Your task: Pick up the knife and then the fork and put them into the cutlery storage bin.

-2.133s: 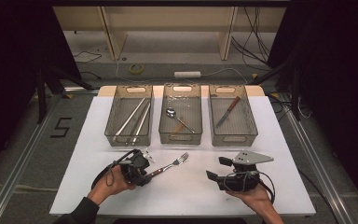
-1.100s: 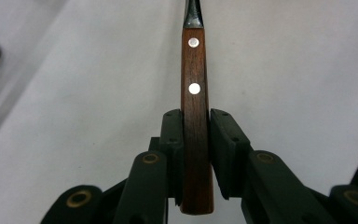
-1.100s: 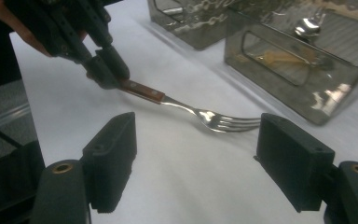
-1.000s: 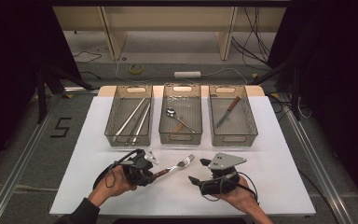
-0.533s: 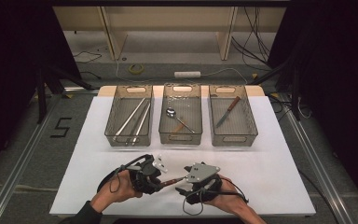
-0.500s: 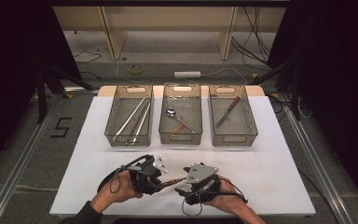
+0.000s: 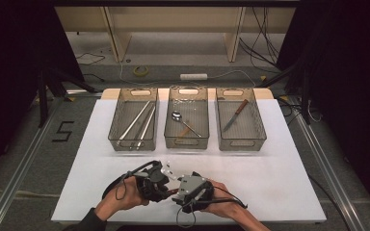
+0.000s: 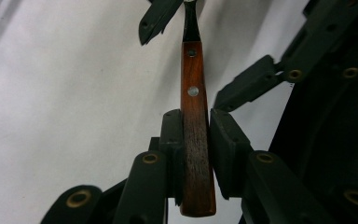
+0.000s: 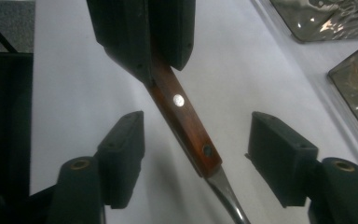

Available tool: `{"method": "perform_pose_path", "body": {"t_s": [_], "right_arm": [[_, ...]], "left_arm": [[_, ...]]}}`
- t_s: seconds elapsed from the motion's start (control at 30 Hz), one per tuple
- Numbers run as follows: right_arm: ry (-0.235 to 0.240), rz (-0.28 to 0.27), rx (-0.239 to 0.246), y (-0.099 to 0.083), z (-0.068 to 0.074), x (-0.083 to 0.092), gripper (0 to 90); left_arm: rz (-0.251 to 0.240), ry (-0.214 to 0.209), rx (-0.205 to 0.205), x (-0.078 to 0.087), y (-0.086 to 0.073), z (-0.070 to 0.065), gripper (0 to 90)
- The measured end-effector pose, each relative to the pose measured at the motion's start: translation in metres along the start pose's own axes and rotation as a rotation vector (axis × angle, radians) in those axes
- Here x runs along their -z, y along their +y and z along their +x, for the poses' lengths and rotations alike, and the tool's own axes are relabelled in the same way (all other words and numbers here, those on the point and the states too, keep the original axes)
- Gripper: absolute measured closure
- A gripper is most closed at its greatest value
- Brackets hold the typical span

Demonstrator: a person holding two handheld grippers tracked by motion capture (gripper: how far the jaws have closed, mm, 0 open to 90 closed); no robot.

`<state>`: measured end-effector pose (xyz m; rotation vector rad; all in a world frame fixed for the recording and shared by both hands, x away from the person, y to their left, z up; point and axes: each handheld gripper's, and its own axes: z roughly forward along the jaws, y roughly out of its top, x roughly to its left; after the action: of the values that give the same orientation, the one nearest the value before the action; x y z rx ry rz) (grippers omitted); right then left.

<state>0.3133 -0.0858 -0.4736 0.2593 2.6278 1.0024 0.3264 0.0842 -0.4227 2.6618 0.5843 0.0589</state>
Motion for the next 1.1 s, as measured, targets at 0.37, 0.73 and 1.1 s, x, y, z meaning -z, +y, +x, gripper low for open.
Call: {"method": "perform_pose_path", "body": {"t_s": [0.37, 0.73, 1.1], "right_arm": [[-0.023, 0.016, 0.107, -0.001, 0.002, -0.008, 58.0], [-0.046, 0.022, 0.251, -0.001, 0.002, -0.003, 72.6], [-0.073, 0.032, 0.308, 0.000, 0.000, 0.009, 77.9]], "left_arm": [[0.001, -0.006, -0.002, 0.001, 0.001, -0.001, 75.2], [-0.049, -0.022, -0.005, 0.006, 0.001, 0.000, 74.9], [-0.174, -0.004, 0.039, 0.015, -0.001, 0.011, 47.5]]}}
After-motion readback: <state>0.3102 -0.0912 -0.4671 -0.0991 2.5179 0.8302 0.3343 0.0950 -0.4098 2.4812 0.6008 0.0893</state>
